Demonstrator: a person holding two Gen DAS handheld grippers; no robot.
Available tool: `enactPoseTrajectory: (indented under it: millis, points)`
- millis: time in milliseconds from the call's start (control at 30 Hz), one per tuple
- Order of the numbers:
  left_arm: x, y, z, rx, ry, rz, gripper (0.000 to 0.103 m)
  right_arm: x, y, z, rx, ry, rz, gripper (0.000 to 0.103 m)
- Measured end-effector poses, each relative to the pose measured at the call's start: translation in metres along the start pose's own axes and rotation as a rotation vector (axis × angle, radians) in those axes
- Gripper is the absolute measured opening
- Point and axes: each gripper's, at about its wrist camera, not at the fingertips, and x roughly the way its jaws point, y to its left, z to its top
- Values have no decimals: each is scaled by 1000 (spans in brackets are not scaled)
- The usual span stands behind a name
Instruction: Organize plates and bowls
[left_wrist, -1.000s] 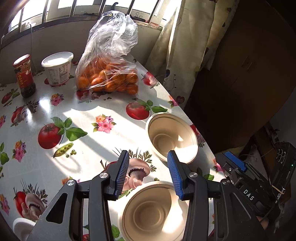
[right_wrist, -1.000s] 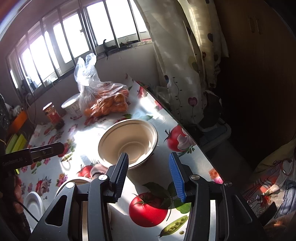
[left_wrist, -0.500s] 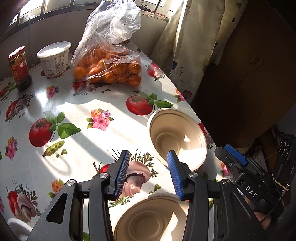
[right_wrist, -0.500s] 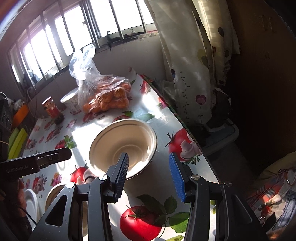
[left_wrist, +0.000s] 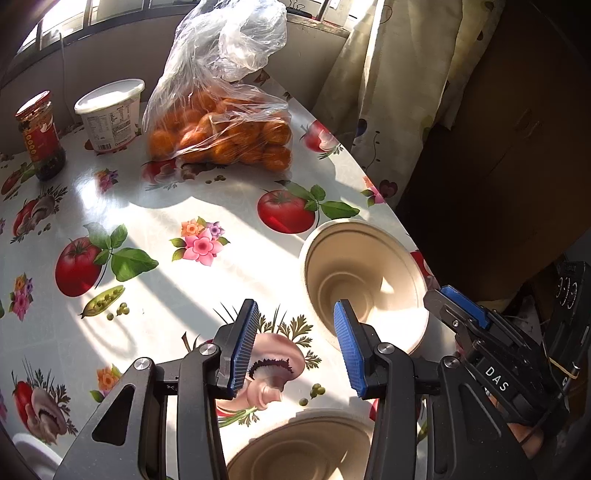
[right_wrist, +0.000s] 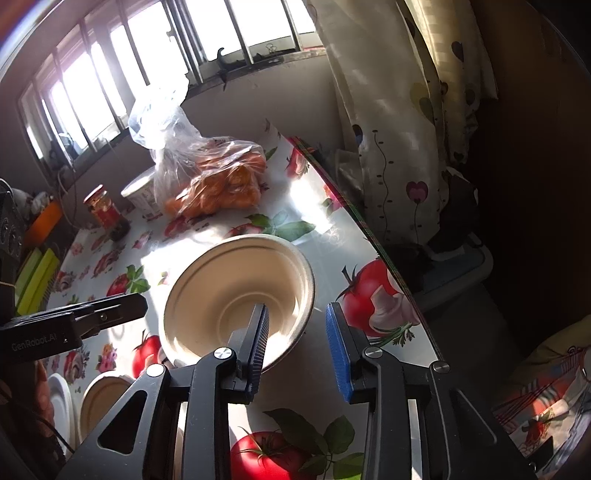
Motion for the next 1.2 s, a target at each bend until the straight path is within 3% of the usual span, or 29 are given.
enactPoseTrajectory:
  millis: [467,633,1200]
  points:
    - [12,6,0,-21,23,-2,40,16,-8,1,37,34,33,25]
    - [12,4,1,-9,28,-9,35,19,-7,0,44,37,43,20]
    - [13,-11,-4,22,40,-42,35,17,-4,-3,53,38,66,19]
